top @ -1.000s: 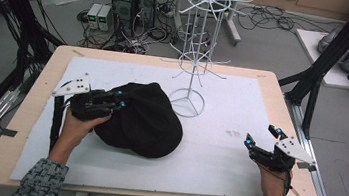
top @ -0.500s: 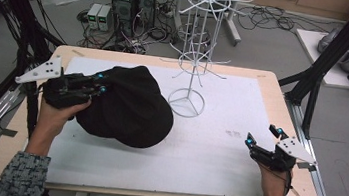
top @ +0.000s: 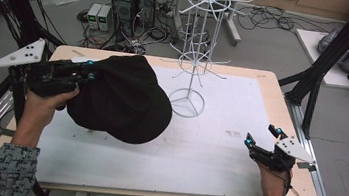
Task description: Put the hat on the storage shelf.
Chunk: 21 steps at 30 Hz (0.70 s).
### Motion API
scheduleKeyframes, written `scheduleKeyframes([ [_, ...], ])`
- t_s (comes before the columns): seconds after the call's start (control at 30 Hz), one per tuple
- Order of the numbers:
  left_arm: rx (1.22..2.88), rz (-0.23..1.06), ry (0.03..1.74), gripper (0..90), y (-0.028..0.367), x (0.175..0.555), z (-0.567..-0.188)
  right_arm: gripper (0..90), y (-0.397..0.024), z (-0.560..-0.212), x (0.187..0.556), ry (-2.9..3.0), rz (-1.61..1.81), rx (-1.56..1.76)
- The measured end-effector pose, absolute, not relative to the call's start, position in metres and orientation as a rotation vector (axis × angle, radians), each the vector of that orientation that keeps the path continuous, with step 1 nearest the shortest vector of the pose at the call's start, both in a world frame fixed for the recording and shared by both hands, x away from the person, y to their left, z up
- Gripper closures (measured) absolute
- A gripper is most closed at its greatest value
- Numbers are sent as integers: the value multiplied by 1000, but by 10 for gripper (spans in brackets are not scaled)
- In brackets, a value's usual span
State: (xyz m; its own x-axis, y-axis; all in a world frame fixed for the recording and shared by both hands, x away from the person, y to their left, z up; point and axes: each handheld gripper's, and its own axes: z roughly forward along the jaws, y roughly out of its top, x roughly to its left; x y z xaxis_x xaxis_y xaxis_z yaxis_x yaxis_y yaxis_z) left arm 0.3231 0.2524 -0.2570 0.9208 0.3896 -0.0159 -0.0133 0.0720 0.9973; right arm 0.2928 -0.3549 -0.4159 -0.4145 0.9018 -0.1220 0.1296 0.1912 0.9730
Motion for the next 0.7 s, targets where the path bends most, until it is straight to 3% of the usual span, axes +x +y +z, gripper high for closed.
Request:
scheduleKeyframes([
  [0.7,1347,302,245,748,276,333,-208,160,-355,-416,293,1710,1302,986],
])
